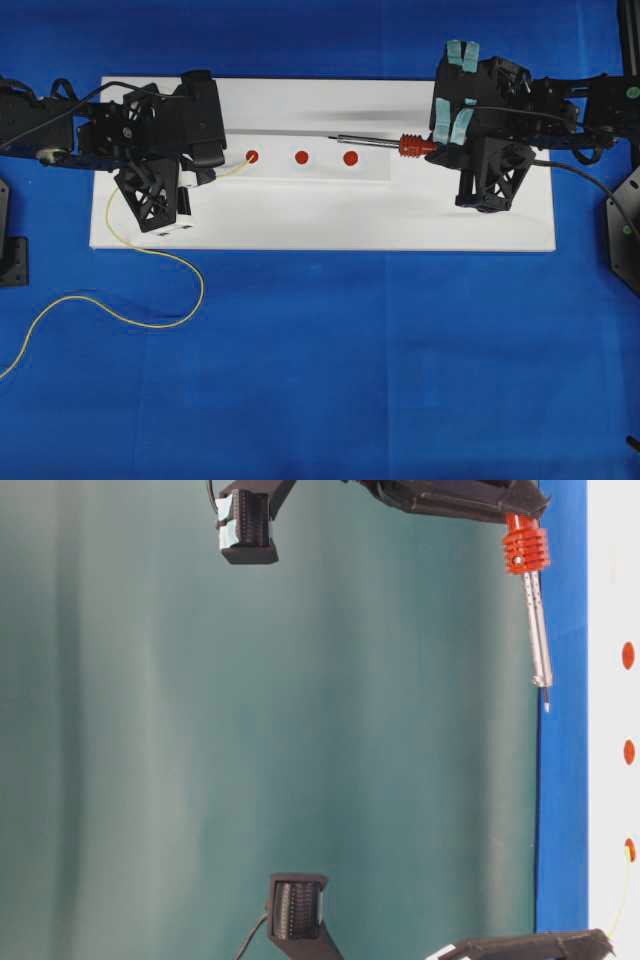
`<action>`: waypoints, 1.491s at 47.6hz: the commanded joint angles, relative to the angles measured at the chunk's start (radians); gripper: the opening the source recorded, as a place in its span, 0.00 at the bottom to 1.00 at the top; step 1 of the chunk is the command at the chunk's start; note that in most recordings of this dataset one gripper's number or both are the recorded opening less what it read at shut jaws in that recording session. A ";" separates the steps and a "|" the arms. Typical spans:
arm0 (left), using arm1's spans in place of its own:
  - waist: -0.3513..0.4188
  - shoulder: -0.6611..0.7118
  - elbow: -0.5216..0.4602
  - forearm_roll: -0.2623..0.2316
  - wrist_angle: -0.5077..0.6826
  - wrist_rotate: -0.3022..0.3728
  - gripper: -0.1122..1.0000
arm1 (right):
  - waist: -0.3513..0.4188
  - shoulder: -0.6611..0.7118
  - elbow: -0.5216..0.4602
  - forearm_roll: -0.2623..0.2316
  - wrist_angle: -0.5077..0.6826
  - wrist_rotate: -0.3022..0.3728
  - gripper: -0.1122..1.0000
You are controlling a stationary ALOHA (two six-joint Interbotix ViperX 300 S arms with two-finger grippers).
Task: Touch the tip of the soldering iron to the tip of the solder at the mark.
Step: 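Point the solder tip at the left red dot and move the iron tip toward it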
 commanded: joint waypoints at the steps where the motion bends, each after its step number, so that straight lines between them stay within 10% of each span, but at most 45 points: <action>1: -0.002 -0.009 -0.003 -0.002 -0.015 -0.005 0.12 | -0.002 -0.006 -0.025 -0.003 -0.005 0.000 0.16; 29: -0.008 -0.008 0.000 0.000 -0.032 -0.012 0.12 | -0.002 0.023 -0.054 -0.003 0.000 -0.005 0.16; 71: -0.008 -0.008 0.002 0.000 -0.029 -0.009 0.12 | 0.051 0.344 -0.397 -0.067 0.170 -0.009 0.16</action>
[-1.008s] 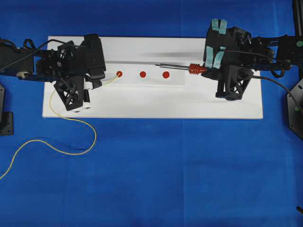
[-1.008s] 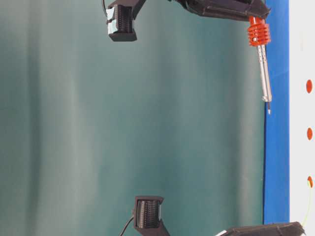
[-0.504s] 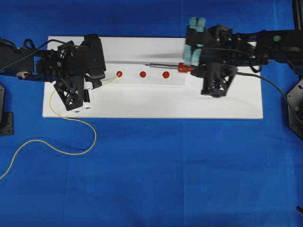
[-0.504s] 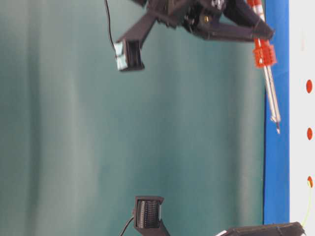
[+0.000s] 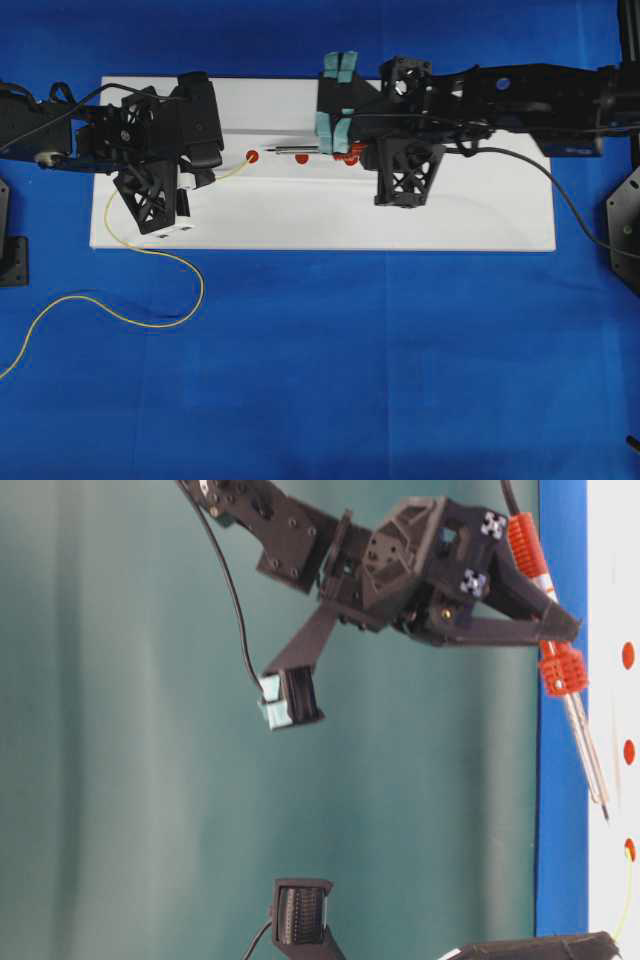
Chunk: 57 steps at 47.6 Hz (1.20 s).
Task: Touch the tip of the soldering iron to the tip of the solder at the mark.
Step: 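Point the solder tip at the left red dot and move the iron tip toward it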
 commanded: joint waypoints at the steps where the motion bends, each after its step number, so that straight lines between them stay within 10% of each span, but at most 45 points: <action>1: -0.002 -0.011 -0.011 0.000 -0.005 0.000 0.12 | 0.003 0.003 -0.040 -0.008 0.000 0.000 0.16; 57: -0.002 -0.009 -0.011 0.000 -0.003 0.000 0.12 | 0.009 0.038 -0.060 -0.018 0.002 -0.005 0.16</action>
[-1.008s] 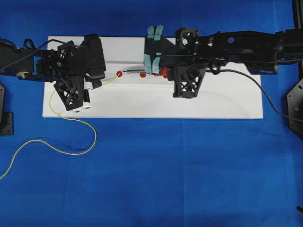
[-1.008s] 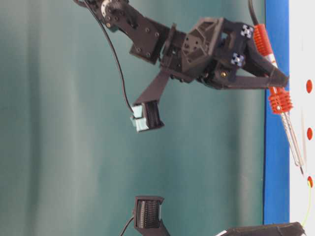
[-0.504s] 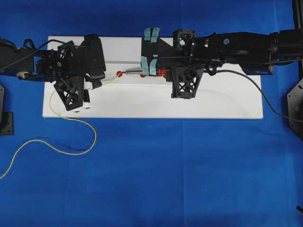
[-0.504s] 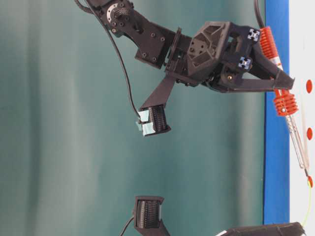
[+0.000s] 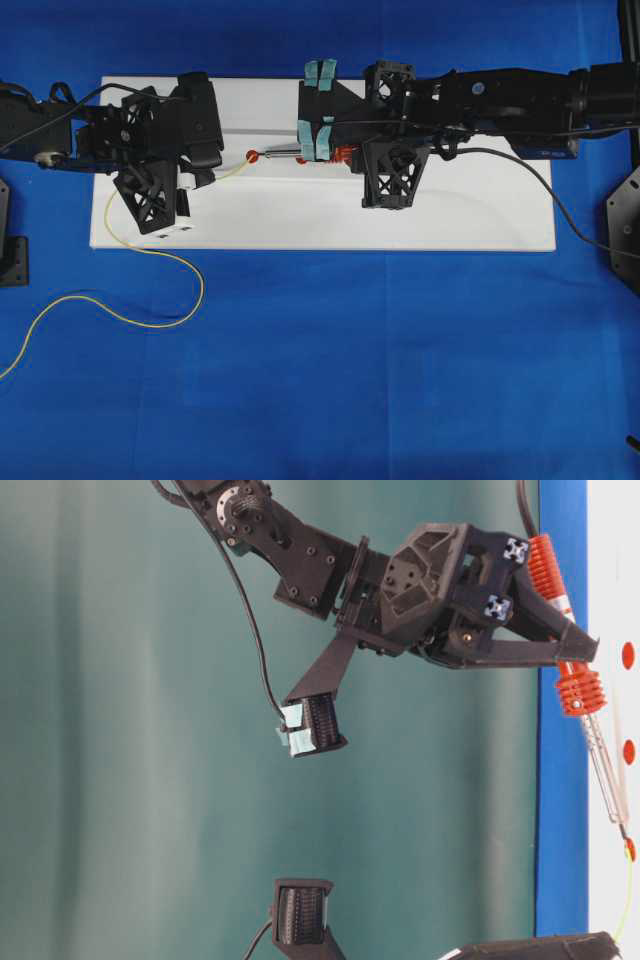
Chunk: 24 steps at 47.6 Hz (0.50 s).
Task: Touch the tip of the soldering iron to the tip of the solder at the mark.
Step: 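Point the solder tip at the left red dot and move the iron tip toward it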
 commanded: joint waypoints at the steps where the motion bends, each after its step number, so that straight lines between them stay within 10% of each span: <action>1: -0.002 -0.009 -0.014 0.000 -0.005 0.000 0.12 | 0.003 -0.012 -0.023 -0.002 -0.003 -0.002 0.16; 24: -0.002 -0.009 -0.015 0.000 -0.002 0.000 0.12 | 0.003 -0.012 -0.021 -0.002 -0.003 -0.003 0.16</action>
